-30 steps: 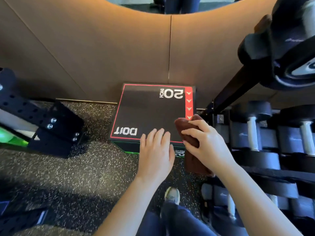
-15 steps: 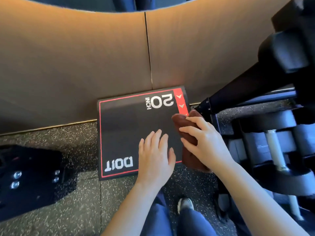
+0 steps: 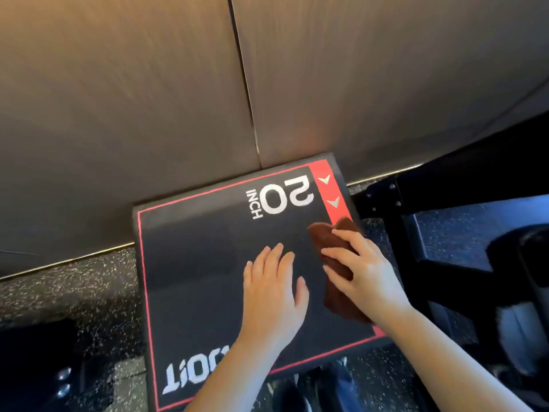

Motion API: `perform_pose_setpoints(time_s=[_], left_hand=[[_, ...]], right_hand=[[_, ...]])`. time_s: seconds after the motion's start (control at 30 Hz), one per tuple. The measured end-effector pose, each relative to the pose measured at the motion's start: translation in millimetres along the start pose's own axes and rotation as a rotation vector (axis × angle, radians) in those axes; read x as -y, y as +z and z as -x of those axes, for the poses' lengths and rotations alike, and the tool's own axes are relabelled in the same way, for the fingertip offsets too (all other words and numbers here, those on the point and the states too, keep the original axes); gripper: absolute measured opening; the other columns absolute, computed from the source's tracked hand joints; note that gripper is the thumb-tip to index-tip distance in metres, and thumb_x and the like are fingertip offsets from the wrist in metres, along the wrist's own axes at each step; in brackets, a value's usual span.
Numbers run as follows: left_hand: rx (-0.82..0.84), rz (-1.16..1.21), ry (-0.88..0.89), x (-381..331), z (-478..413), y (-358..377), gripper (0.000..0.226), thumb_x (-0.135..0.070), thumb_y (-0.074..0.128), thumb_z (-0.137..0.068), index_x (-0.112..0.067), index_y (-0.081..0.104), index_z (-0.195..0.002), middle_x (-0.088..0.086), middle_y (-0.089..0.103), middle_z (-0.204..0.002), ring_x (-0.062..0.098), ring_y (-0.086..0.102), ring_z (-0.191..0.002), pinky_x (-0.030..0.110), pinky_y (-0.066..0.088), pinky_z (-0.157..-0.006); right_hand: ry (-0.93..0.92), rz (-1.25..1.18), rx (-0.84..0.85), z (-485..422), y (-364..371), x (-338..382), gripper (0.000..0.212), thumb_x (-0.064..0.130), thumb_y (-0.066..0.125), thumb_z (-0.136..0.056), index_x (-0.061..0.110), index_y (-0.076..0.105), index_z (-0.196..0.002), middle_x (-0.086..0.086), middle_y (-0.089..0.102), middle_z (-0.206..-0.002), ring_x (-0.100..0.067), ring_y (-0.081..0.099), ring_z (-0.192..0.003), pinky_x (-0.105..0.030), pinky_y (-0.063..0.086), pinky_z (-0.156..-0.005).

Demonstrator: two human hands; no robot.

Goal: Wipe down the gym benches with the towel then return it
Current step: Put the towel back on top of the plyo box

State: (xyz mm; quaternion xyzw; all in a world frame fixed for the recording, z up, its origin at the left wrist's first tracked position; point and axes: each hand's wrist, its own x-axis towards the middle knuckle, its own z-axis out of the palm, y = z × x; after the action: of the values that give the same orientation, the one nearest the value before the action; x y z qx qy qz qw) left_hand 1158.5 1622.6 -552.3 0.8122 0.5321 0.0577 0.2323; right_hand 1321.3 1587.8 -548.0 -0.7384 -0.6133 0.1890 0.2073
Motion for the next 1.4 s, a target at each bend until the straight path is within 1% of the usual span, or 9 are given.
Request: perform_pose_setpoints(time_s=[0.33,0.47,0.57,0.63,0.73,0.9,1.03,1.27,1.4], left_hand=[[0.082,-0.106,-0.001,58,-91,100,0.050,-0.033,0.041,-0.095,-0.017,0.035,-0.142,0.001,0.025,-0.152,0.020,0.014,-0.141,0.038,0.009,-0.114],[0.087,-0.160,0.021,77,-121,123,0.050,-0.030,0.043,-0.093,-0.015,0.036,-0.141,0.003,0.028,-0.151,0.021,0.018,-0.140,0.040,0.012,-0.113],[0.033,-0.152,-0.002,86,-146,133,0.047,-0.026,0.051,-0.090,-0.011,0.045,-0.135,0.006,0.037,-0.146,0.025,0.028,-0.136,0.042,0.019,-0.111],[0.047,-0.174,-0.006,91,-161,142,0.047,-0.028,0.047,-0.092,-0.013,0.042,-0.137,0.005,0.033,-0.148,0.023,0.024,-0.138,0.040,0.018,-0.112],[0.062,-0.187,0.001,95,-176,156,0.049,-0.031,0.041,-0.095,-0.017,0.034,-0.141,0.003,0.024,-0.152,0.021,0.015,-0.141,0.037,0.013,-0.114],[0.066,-0.183,0.033,100,-182,167,0.051,-0.030,0.044,-0.094,-0.015,0.034,-0.142,0.005,0.024,-0.153,0.024,0.015,-0.142,0.040,0.012,-0.113],[0.060,-0.187,0.044,104,-190,171,0.055,-0.035,0.038,-0.095,-0.019,0.023,-0.146,0.001,0.013,-0.156,0.019,0.003,-0.143,0.037,-0.002,-0.109],[0.039,-0.236,0.044,102,-204,172,0.060,-0.035,0.037,-0.096,-0.019,0.013,-0.149,0.001,0.008,-0.157,0.020,0.000,-0.143,0.041,-0.001,-0.110],[0.041,-0.247,0.041,99,-200,170,0.061,-0.036,0.033,-0.097,-0.019,0.007,-0.149,0.000,0.003,-0.157,0.018,-0.005,-0.143,0.041,-0.003,-0.110]], right_hand=[[-0.007,-0.016,0.089,-94,104,-89,0.026,0.016,0.071,-0.080,0.012,0.069,-0.105,-0.009,0.055,-0.127,-0.032,0.053,-0.112,-0.037,0.042,-0.095],[-0.041,0.007,0.129,-139,126,-110,0.029,0.019,0.065,-0.085,0.014,0.065,-0.113,-0.006,0.048,-0.134,-0.029,0.045,-0.118,-0.030,0.033,-0.097],[-0.103,0.019,0.122,-174,139,-120,0.033,0.021,0.062,-0.087,0.015,0.060,-0.120,-0.005,0.043,-0.139,-0.029,0.040,-0.122,-0.033,0.032,-0.102],[-0.116,0.103,0.182,-193,151,-127,0.043,0.029,0.055,-0.091,0.021,0.048,-0.133,-0.001,0.031,-0.148,-0.030,0.028,-0.133,-0.038,0.025,-0.109],[-0.075,0.373,0.260,-205,171,-140,0.062,0.051,0.036,-0.093,0.031,0.011,-0.147,0.001,-0.002,-0.157,-0.034,-0.009,-0.142,-0.053,-0.002,-0.112],[-0.091,0.411,0.184,-183,192,-144,0.079,0.064,0.013,-0.085,0.017,-0.013,-0.144,-0.003,-0.018,-0.152,-0.022,-0.023,-0.138,-0.043,-0.012,-0.109],[-0.127,0.419,0.252,-182,197,-149,0.078,0.063,0.019,-0.088,0.019,-0.009,-0.146,-0.002,-0.017,-0.154,-0.018,-0.027,-0.136,-0.042,-0.011,-0.110],[-0.143,0.395,0.233,-215,196,-150,0.075,0.059,0.031,-0.090,0.021,0.002,-0.148,-0.003,-0.005,-0.157,-0.021,-0.012,-0.143,-0.048,0.000,-0.113],[-0.169,0.405,0.195,-214,192,-147,0.077,0.061,0.031,-0.089,0.019,0.004,-0.148,-0.004,-0.003,-0.157,-0.022,-0.009,-0.144,-0.048,-0.003,-0.112]])
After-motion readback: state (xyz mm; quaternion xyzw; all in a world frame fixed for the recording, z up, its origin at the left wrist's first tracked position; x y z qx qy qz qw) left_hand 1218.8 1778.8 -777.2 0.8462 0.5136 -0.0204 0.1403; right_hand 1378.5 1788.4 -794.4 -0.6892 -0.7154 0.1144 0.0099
